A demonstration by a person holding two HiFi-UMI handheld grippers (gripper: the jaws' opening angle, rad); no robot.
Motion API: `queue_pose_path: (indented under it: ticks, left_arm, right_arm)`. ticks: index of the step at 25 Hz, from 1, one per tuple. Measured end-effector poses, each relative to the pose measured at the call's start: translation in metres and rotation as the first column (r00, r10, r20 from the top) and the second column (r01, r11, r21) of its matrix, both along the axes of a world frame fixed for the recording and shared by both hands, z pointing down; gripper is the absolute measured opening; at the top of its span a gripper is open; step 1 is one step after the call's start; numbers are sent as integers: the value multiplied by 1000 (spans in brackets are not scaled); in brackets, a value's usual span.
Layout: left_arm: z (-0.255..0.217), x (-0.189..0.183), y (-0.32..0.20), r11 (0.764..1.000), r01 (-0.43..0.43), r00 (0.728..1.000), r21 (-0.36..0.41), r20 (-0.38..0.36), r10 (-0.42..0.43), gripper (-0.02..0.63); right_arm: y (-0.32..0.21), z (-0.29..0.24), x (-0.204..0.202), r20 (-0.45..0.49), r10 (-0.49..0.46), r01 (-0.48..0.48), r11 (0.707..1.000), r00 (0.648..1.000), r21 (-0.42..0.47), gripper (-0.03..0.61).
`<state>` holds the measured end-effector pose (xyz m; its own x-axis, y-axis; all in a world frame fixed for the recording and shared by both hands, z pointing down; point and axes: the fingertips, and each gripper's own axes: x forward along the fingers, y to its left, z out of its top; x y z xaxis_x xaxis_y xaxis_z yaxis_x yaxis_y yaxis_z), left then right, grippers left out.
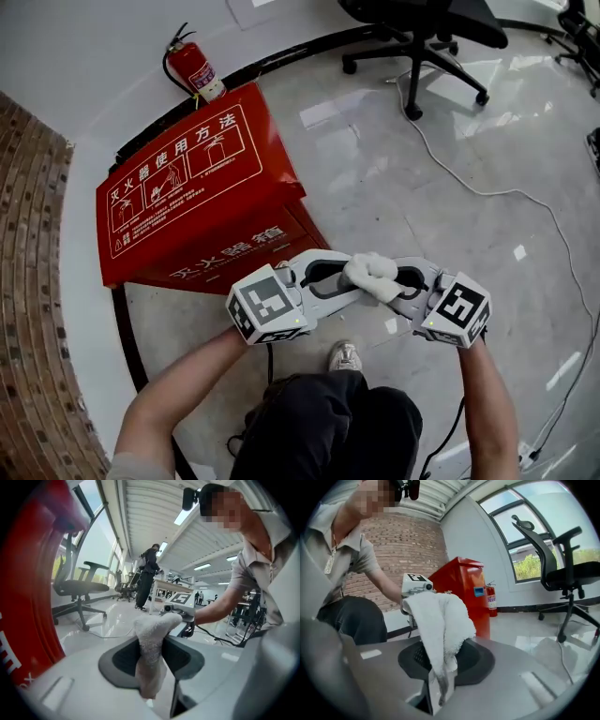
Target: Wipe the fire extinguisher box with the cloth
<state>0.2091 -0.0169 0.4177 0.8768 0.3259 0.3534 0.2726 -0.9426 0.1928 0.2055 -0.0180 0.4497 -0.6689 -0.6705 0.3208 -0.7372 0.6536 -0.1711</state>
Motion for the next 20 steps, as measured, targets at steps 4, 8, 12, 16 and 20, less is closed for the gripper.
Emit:
queue_pose_path:
  ticks: [4, 8, 12, 16, 20]
  left_arm:
    - [23, 15, -29, 991, 127, 986, -39, 112, -122, 137]
    - [42, 18, -45, 967, 243, 957, -78, 181, -226, 137]
    - [64, 25, -45, 958, 282, 939, -60, 224, -262, 59]
    - [79, 36, -46, 943, 328, 924, -59, 230, -306, 0]
    - [101, 38, -46, 928, 368, 896, -51, 286, -339, 0]
  right_arm:
    - [-36, 24, 44, -198, 57, -83, 988, 979, -127, 100]
    - [-70, 33, 85, -258, 102, -153, 970, 961, -188, 98]
    - [-102, 32, 97, -247, 49, -91, 983, 968, -160, 98]
    - [-142, 53, 92, -195, -4, -17, 994, 981, -109, 98]
    - [-193, 104, 84, -161, 22, -39, 994, 987, -105, 98]
